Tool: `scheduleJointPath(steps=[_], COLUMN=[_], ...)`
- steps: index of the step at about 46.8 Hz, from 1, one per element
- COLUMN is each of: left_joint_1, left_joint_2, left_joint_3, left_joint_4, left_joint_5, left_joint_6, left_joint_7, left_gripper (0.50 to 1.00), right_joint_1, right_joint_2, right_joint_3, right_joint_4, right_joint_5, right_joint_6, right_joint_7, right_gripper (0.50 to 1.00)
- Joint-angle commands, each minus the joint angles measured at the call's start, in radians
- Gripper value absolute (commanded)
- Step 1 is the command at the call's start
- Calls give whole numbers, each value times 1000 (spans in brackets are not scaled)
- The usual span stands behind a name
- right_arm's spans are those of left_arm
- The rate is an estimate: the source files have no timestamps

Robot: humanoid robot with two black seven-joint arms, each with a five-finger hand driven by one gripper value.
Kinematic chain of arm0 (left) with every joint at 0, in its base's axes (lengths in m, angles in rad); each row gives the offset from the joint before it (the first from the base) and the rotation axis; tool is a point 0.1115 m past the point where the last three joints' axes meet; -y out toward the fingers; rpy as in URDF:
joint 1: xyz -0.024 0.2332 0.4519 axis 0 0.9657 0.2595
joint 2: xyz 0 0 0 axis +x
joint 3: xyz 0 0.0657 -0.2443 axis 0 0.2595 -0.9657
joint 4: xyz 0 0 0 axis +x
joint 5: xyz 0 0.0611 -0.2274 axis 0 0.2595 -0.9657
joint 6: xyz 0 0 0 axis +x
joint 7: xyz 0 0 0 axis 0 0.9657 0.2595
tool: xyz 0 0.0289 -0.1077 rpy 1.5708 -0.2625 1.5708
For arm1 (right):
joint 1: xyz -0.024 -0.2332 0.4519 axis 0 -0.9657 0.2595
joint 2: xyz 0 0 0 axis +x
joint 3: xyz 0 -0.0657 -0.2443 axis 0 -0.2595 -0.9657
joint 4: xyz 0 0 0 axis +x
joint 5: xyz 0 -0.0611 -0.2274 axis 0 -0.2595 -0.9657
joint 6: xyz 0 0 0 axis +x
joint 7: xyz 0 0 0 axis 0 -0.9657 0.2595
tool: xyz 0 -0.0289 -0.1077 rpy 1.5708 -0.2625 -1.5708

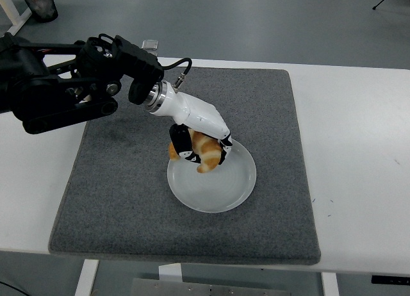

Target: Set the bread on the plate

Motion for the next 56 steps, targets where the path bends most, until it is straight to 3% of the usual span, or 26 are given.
scheduleJointPath(steps=[1,23,56], left_joint_1=[23,108,120], left_joint_2=[-20,-95,-109], left_joint_3=[1,2,8], left_joint_4=[30,103,139], left_joint_5=[12,93,87], left_joint_6=[25,68,73], left_joint_7=[0,-2,-2], left_gripper=[500,500,500], right_joint_1=[0,0,0], right_joint_2=[0,0,0], right_joint_3=[0,0,0], right_joint_4=[7,7,7], right_joint_5=[1,1,1], right_joint_6=[0,0,0], right_joint_7=[0,0,0], right_gripper=[954,954,952])
